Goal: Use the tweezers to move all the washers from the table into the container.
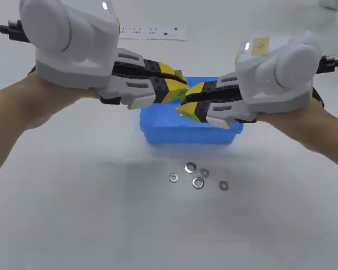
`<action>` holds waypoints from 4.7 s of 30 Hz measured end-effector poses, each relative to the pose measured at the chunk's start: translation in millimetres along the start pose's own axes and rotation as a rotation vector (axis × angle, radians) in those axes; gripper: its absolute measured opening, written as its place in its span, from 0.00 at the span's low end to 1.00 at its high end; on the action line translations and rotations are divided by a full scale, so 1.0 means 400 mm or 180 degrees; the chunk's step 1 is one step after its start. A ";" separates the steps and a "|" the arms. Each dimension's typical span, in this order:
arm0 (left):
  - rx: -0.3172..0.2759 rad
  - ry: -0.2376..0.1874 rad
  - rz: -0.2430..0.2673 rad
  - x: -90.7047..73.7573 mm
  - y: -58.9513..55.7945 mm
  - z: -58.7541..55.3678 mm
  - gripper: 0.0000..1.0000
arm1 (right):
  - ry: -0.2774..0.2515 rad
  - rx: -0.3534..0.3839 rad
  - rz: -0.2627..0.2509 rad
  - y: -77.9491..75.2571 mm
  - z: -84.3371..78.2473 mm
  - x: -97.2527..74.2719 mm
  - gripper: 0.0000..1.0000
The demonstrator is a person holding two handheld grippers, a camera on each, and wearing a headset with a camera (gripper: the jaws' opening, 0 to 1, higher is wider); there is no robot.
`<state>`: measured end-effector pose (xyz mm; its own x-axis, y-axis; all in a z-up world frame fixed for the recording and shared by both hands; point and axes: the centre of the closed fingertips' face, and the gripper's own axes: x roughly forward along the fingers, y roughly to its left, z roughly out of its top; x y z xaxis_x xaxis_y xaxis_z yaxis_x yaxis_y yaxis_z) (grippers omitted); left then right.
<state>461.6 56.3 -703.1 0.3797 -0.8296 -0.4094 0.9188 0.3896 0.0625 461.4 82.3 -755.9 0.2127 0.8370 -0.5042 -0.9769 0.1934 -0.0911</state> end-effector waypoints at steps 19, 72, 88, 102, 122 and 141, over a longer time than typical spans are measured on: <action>-0.0149 0.0070 -0.0013 0.026 0.009 -0.041 0.08 | 0.0062 0.0211 0.0051 -0.006 -0.043 0.019 0.11; 0.0164 0.0045 -0.0065 -0.150 -0.267 0.062 0.07 | 0.0042 -0.0454 0.0239 0.265 0.088 -0.099 0.12; -0.0042 0.0113 -0.0051 -0.141 -0.328 -0.033 0.07 | 0.0169 -0.0307 0.0444 0.345 0.001 -0.072 0.12; -0.0147 0.0146 -0.0036 -0.115 -0.282 -0.061 0.07 | 0.0181 -0.0117 0.0378 0.301 -0.026 -0.041 0.12; -0.0135 0.0171 -0.0077 -0.094 -0.273 -0.073 0.07 | 0.0201 0.0022 0.0366 0.291 -0.043 -0.028 0.12; -0.0021 0.0217 -0.0056 -0.090 -0.273 -0.080 0.07 | 0.0205 0.0036 0.0353 0.288 -0.051 -0.023 0.13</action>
<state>344.1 56.3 -724.5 0.3551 -0.8072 -0.4716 0.9245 0.3781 0.0491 346.4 86.5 -779.2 0.1011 0.8190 -0.5649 -0.9940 0.1074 -0.0222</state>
